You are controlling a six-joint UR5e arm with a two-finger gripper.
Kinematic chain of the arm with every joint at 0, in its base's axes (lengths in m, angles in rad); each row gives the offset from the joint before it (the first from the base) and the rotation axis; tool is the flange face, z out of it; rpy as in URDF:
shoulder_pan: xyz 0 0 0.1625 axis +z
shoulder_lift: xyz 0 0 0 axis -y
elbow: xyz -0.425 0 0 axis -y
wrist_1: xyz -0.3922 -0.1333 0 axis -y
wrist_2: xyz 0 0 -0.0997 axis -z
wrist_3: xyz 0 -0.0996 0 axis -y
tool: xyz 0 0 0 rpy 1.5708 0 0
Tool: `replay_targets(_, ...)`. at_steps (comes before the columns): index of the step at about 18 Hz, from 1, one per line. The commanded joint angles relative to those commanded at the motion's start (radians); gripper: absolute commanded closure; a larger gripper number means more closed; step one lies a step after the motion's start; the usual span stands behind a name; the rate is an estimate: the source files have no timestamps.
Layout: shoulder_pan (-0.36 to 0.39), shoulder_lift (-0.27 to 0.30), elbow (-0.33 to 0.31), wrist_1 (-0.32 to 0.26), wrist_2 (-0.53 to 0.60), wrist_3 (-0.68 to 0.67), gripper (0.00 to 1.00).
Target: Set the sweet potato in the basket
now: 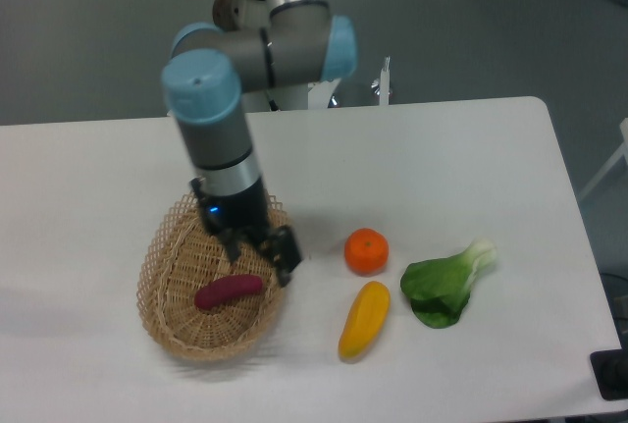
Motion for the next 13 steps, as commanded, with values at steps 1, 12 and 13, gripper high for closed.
replay_targets(1,0.023,0.014,0.002,-0.035,0.0,0.055,0.0)
replay_targets(12,0.269,0.12,0.068,-0.367,-0.066,0.551,0.0)
replay_targets(13,0.275,0.123,0.064,-0.367,-0.069,0.557,0.0)
